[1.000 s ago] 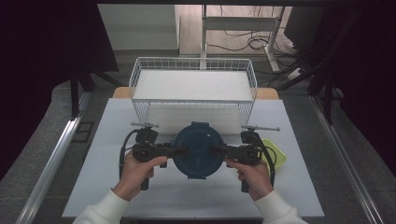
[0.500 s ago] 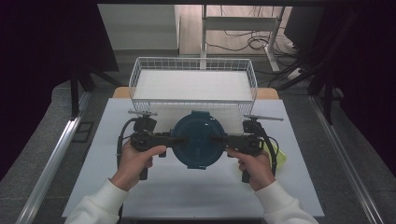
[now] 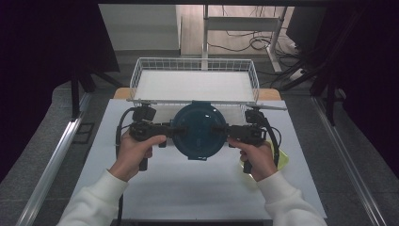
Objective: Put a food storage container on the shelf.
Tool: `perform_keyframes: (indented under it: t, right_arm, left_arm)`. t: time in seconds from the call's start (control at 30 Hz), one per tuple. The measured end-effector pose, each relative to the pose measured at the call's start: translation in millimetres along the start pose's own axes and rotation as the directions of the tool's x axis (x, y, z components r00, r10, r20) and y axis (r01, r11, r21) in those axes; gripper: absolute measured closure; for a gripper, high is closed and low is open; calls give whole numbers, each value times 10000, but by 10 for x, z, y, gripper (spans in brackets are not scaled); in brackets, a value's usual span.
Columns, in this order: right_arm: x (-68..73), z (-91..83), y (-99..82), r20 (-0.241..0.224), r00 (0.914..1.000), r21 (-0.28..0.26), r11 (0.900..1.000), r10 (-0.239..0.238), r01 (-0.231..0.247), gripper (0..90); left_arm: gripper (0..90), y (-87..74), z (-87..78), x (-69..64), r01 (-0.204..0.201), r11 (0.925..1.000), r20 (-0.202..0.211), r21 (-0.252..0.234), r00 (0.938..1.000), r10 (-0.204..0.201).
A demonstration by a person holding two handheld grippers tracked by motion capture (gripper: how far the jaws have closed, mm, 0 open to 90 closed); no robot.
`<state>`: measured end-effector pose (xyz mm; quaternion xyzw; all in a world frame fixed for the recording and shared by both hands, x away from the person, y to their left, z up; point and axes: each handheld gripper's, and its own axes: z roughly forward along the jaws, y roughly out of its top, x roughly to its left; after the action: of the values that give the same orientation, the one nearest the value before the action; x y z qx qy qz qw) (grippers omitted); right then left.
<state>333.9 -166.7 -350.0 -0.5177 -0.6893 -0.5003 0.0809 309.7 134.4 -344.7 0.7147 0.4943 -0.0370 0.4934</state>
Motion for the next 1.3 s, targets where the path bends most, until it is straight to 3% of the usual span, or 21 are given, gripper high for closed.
perform_keyframes:
  t: [0.67, 1.07, 1.3]
  right_arm:
    - [117, -37, 461, -110, 9995, -308, 9991, -291, 288, 328]
    - [145, 2, 753, -56, 9989, -281, 9985, -471, 469, 330]
    - [188, 9, 992, -84, 9982, -389, 9975, -596, 592, 332]
  left_arm:
    - [383, 486, -92, -20, -369, 9990, -8, -265, 9993, 369]
    - [387, 740, -99, 47, -269, 9988, 99, -398, 9996, 273]
    - [390, 991, -128, 70, -287, 9983, 116, -504, 9995, 293]
